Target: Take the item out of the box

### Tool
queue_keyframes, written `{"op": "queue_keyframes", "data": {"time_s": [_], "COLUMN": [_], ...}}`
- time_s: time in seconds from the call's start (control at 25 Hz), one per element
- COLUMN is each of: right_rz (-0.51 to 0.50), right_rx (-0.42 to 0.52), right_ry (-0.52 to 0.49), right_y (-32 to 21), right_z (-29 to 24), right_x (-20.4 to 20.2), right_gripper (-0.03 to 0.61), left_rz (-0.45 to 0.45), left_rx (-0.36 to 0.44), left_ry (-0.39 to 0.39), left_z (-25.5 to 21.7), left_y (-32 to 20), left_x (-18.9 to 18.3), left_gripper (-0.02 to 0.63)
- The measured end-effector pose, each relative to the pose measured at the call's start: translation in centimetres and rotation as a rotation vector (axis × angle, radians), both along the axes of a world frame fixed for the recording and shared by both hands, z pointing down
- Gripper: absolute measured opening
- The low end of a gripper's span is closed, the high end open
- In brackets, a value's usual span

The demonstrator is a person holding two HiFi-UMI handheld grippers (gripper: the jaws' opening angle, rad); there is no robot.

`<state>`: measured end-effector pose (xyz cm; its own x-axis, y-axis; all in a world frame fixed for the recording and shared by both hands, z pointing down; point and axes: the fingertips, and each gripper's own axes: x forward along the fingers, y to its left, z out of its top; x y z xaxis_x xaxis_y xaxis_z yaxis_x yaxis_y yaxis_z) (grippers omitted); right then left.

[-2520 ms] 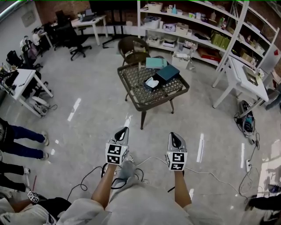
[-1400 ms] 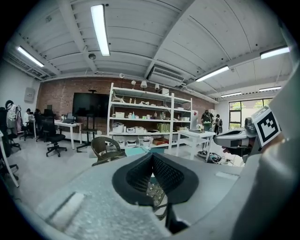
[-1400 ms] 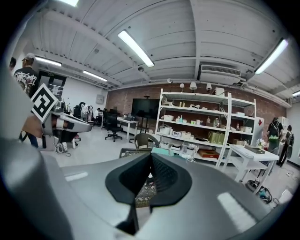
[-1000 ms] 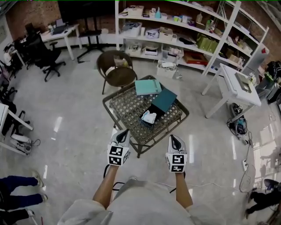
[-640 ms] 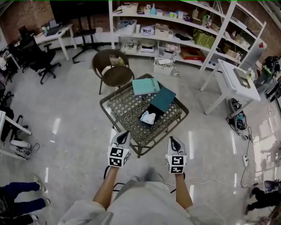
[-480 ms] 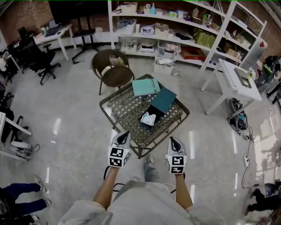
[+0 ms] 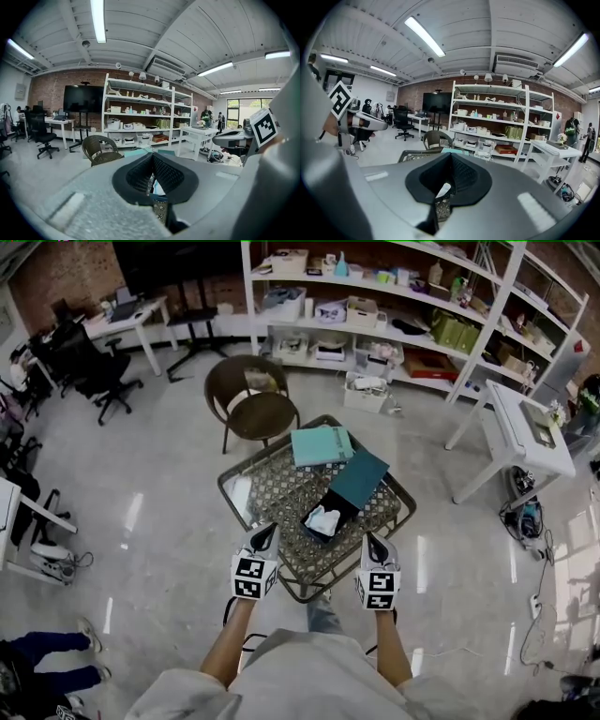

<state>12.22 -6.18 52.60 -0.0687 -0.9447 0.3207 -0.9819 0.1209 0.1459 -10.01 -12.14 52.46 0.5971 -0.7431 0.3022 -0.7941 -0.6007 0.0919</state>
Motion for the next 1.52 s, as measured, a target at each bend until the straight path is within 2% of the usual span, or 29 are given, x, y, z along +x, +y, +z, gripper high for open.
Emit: {"op": "queue_keyframes", "data": {"time_s": [0.52,0.88,1.2,1.52], "right_rz": [-0.134,-0.209,-0.250,-0.229], "right_rx": [-0.004,-0.040,-0.110,-0.153], "right_ry": [-0.044,-0.081,-0.101,-0.115], "right_y": [-13.6,-21.4,-23.3,-23.8], "right_z": [-0.4,2.0,4.9,7.0], "right_x": [4.0,5.8,5.4,5.7], "right_gripper": [0.000,0.000,0.000,0.000], "left_rz": [-0.103,-0.180,-0.226,-0.187], "left_rx": [-0.006,-0.033,-0.100,-0.144], "left_ry": [-0.038,-0.070,-0.093,-0.111], "left_z": [-1.2,0.0,2.3,4.7], "left_y": [-11.0,-16.6,-17.6,-18.6], "left_x": [4.4,6.2,6.0,6.8], "left_gripper": [0.003,0.003,0.003,0.003]}}
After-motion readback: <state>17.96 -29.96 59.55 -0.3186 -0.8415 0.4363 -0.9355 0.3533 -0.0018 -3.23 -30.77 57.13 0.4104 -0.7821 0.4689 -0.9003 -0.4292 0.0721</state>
